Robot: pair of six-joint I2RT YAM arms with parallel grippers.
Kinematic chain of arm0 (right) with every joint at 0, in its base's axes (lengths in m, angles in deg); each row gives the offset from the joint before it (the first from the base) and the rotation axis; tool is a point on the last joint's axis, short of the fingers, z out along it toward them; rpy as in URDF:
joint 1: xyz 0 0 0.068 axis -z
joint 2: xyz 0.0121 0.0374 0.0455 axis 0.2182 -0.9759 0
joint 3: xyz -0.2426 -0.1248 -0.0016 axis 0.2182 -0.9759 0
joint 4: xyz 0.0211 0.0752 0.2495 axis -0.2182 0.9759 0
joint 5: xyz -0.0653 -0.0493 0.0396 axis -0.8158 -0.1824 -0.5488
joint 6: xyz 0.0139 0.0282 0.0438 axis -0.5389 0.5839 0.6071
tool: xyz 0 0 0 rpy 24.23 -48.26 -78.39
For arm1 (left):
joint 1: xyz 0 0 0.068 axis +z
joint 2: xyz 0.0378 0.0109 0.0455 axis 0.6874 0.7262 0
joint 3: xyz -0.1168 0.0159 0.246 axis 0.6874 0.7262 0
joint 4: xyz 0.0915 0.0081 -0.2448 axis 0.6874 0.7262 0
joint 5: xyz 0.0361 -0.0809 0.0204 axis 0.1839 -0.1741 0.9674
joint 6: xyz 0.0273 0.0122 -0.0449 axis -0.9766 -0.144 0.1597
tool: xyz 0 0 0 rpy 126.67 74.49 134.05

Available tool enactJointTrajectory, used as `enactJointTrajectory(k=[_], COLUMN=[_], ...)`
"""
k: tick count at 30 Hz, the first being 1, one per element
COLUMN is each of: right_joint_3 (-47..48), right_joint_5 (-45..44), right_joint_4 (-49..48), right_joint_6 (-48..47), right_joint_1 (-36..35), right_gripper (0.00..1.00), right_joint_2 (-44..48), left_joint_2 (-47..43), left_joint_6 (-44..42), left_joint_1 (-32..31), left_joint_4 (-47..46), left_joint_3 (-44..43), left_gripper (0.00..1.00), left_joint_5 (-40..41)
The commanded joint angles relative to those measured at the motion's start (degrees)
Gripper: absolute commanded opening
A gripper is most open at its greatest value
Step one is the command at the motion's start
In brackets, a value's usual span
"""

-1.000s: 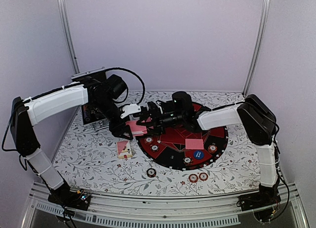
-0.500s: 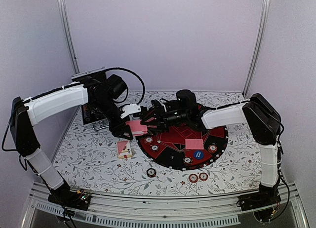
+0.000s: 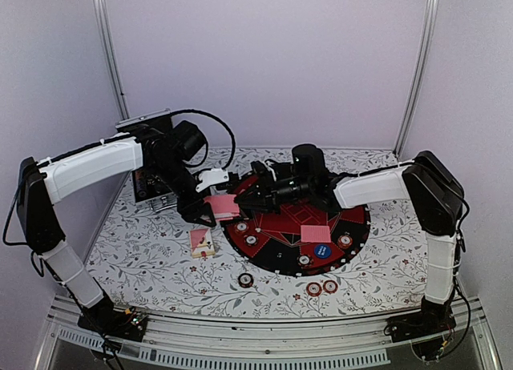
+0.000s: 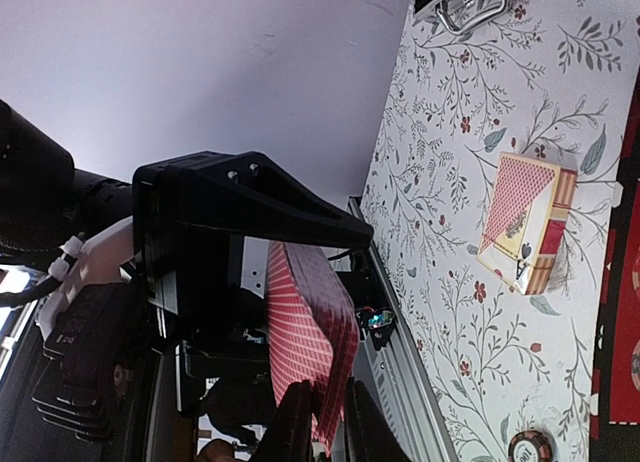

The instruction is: Distribute texas hold em gaming equipment

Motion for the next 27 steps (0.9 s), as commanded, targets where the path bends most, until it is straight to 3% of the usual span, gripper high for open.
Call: enactJointTrajectory(k=[1,17,19,20,22,27], right_joint_3=[-1.52,-3.86,-3.84,-3.86,-4.07,-3.37], right_joint_5=[1.07,1.74,1.90,1.99,1.79,1.17], right_joint_4=[0.79,-0.43,-0.56,-0.59,-0.69,-0.45], right_joint_6=[-0.15,1.57,1.57,1.78,2.07,1.97], right_joint_1=[0.88,1.49,1.47,1.46,1.38,0.46], right_gripper=[0.13,0.06,0.15,0.29,0.43,0.58], right_joint_2=[3.31,6.07,6.07,6.00,5.82,5.42], left_joint_2=[-0.86,-0.58,-0.60,-0.59,-0.59,-0.36], left_joint_6=[-0.26,-0.38,-0.38,-0.39,-0.39,-0.39], left_joint_1=[0.17,0.18,0.16,0.17,0.22,0.17], left_joint_4=[-1.46,-1.46,-1.36,-1.35,-1.37,-1.37], left_joint_3=[-0.93,-1.46,-1.46,-1.52,-1.61,-1.72], left_gripper=[0.00,0.00,0.00,0.00,0.00,0.00], left_joint_5=[-0.39,-0.05,-0.11,-0.06,-0.15,-0.30])
